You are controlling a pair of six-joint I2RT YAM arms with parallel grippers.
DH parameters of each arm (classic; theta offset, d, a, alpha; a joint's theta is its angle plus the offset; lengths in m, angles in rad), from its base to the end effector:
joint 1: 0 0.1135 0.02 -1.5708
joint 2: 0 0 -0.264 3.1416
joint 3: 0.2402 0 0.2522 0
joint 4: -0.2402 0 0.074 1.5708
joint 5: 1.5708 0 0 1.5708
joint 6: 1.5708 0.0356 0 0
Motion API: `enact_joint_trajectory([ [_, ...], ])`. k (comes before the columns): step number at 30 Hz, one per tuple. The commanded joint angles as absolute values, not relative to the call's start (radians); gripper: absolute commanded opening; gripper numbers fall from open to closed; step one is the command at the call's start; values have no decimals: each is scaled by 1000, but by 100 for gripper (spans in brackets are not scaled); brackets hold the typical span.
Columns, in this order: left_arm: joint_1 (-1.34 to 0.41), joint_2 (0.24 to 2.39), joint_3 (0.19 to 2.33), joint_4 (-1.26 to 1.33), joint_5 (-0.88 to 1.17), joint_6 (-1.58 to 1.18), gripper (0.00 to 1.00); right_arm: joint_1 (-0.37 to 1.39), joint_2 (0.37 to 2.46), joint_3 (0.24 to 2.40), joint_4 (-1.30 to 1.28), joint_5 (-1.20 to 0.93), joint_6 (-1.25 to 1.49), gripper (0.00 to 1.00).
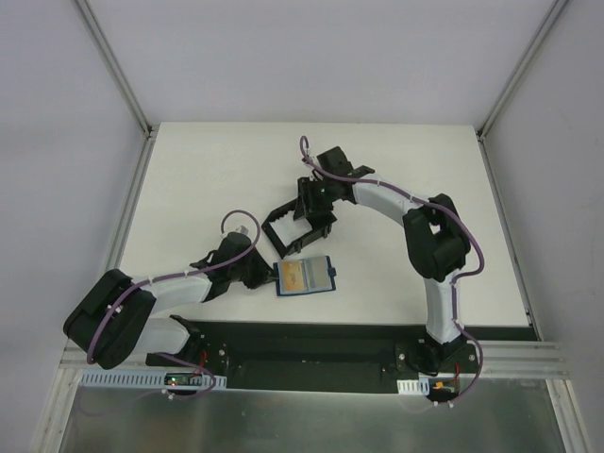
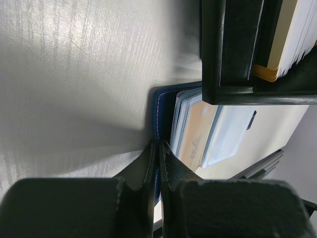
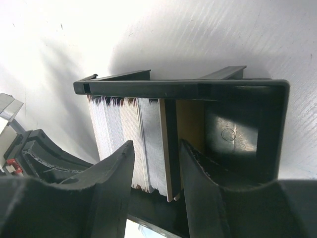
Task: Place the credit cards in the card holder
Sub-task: Pick up the credit card from the storage box.
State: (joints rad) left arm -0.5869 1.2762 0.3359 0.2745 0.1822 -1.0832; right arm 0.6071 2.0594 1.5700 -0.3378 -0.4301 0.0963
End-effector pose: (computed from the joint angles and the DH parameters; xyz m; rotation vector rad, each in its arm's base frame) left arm 0.1812 -0.1283 0.1363 -0.4987 2.4135 -1.0382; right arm 0.3696 0.2748 0.2061 -0.8240 2.3269 0.8347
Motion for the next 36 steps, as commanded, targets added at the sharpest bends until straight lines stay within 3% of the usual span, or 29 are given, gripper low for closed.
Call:
enact_joint_trajectory([
  [1, -574, 1293, 350, 250, 187, -1057, 0, 611, 1985, 1559, -318, -471, 112, 43],
  [5, -574, 1293, 350, 249, 186, -1057, 0, 609, 1973, 1548, -308, -466, 112, 33],
  [10, -574, 1296, 350, 250, 189, -1058, 0, 607, 1959, 1546, -296, -474, 118, 29],
  [12, -574, 1298, 350, 252, 190, -1057, 0, 604, 1956, 1546, -291, -483, 118, 20],
  [17, -574, 1299, 350, 253, 192, -1057, 0, 604, 1951, 1543, -291, -483, 121, 19],
  [27, -574, 1296, 348, 256, 190, -1057, 0, 630, 1936, 1563, -354, -259, 25, 1],
  [36, -574, 1292, 348, 256, 196, -1052, 0, 704, 1859, 1537, -339, -68, -75, 0],
])
